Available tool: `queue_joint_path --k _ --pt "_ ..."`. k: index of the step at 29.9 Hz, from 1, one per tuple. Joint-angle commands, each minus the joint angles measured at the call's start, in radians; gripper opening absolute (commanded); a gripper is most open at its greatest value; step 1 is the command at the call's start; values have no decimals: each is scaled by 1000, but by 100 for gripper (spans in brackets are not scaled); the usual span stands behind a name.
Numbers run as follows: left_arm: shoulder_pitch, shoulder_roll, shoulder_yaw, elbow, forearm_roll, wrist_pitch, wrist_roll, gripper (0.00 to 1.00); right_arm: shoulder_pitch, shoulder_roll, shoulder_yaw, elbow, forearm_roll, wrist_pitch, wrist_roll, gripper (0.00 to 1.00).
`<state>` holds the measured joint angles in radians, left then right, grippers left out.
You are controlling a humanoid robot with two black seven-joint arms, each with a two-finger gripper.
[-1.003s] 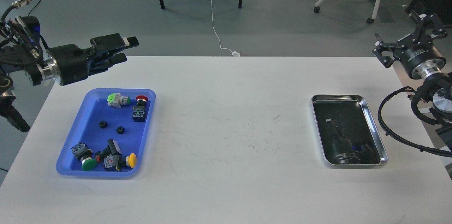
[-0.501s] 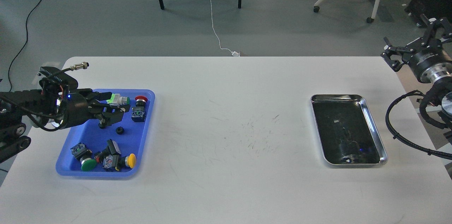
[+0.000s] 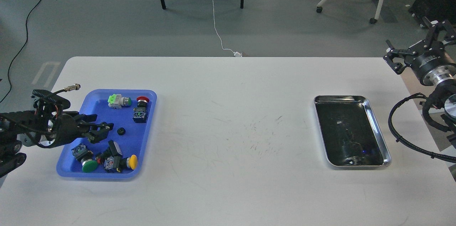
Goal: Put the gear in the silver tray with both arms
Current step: 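Lower the left gripper into the blue tray and grasp a black gear, then lift the black gear and carry it toward the table center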
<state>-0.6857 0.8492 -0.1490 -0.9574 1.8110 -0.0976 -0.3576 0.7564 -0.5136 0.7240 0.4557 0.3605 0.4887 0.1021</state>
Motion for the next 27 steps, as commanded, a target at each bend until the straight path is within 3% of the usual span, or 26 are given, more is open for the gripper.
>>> queue_joint_path --k 1,7,10,21,24,27 --pt "5 -16 -1 29 -2 16 0 60 0 1 -2 0 0 0 -1 99" --pt "5 -67 -1 118 -2 27 -3 56 -2 7 -5 -2 0 0 1 99" --pt "5 -73 3 123 -1 27 -27 53 0 7 -5 -3 0 0 1 99" --pt "6 -68 52 123 1 27 -38 24 -9 3 -3 -6 0 0 1 99" --pt "8 -65 54 123 1 24 -38 12 -9 3 -5 -6 0 0 1 99" --pt "6 -62 52 121 1 24 -38 11 -9 3 -3 -6 0 0 -1 99"
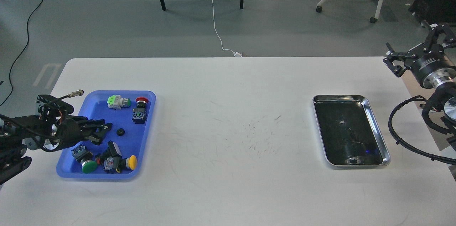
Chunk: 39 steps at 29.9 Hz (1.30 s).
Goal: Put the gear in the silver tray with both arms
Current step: 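Lift the black gear and carry it toward the table center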
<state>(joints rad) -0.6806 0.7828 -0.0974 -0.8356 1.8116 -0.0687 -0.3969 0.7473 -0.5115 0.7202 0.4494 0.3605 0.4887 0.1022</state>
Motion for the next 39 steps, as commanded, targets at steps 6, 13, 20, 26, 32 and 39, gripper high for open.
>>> queue_joint_path --k 6,13,20,26,32,39 --pt "-22 38 -12 -43 -2 -5 -36 11 1 -2 1 3 0 0 -1 99" --pt "-137 107 -15 -174 -106 -19 -39 11 1 -15 5 9 0 0 -1 99" --pt "-257 61 -10 -326 -109 -23 -27 11 0 -80 11 109 0 0 1 99" --pt "-350 -126 -4 -352 -94 -74 3 11 -22 -145 13 233 0 0 1 99" --pt "-350 -359 -2 -340 -31 -97 76 12 -20 -144 16 242 0 0 1 99" --pt "-274 -539 51 -266 0 -97 84 12 0 -151 19 294 -15 0 1 99"
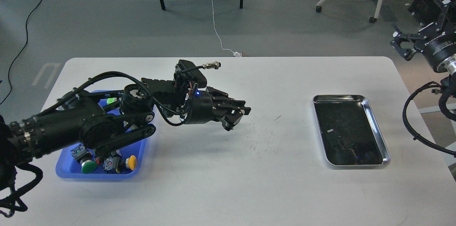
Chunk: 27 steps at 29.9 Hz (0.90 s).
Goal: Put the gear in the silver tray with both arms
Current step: 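Lift the black gear and carry it toward the table center, then open the left gripper to set the gear on the table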
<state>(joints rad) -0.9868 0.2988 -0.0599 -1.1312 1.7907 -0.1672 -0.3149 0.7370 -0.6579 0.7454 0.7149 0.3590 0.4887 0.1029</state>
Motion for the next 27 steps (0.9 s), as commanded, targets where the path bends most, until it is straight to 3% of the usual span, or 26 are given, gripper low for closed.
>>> queue_joint_path --k 1,6,14,20,27 --pt "43 -72 14 40 39 3 2 12 16 -8 -6 43 -38 0 -2 99" --pt "86 -159 15 71 165 8 2 12 76 -3 -6 75 -207 0 0 99" --pt "96 -299 17 232 182 35 2 13 120 9 -32 60 -227 0 0 99" --pt "92 -299 15 297 185 43 2 14 121 41 -34 23 -226 0 0 99" --pt "118 -299 8 323 182 44 3 23 122 43 -34 29 -226 0 0 99"
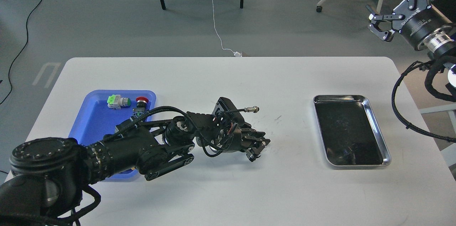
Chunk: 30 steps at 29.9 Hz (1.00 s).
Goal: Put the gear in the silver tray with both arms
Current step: 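Open the left gripper to set the gear on the table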
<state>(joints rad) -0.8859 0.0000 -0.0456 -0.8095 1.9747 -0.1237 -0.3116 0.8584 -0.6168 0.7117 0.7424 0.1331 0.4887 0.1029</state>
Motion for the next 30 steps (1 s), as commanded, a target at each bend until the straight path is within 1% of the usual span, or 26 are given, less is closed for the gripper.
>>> queue_joint_path --k 1,4,5,9,12,15,18,21,23,26,28,30 --pt "19 0 -10 3 -5 7 0 28 1 2 -1 2 0 0 0 99" --pt "18 0 -13 -14 -13 33 -3 48 7 2 -3 0 -1 0 0 99" --pt "18 0 -13 -22 -13 33 -4 50 7 0 -3 0 -1 0 0 99" --pt "18 0 -23 -43 -28 33 -6 52 8 -1 -5 -1 -1 0 0 99" --pt "18 0 -62 -65 -117 32 -7 56 28 -3 -6 -1 -3 0 0 99" --pt "9 0 -132 -109 -271 21 -7 58 48 -5 -24 -1 -13 0 0 99" --pt "5 57 -191 -119 -486 15 -7 62 103 -5 -89 -1 -79 0 0 99" --pt "5 136 -230 -125 -724 10 -7 71 160 -3 -150 2 -156 0 -2 99" --pt "7 190 -275 -143 -870 9 -7 74 197 -4 -181 -6 -181 -12 -6 99" --pt "15 245 -359 -151 -1097 9 -10 82 267 -1 -237 -24 -187 -22 -14 99" --pt "18 274 -410 -149 -1245 7 -10 94 316 17 -309 -31 -188 -21 -14 99" --pt "18 279 -416 -148 -1269 7 -10 95 326 22 -324 -31 -188 -21 -12 99"
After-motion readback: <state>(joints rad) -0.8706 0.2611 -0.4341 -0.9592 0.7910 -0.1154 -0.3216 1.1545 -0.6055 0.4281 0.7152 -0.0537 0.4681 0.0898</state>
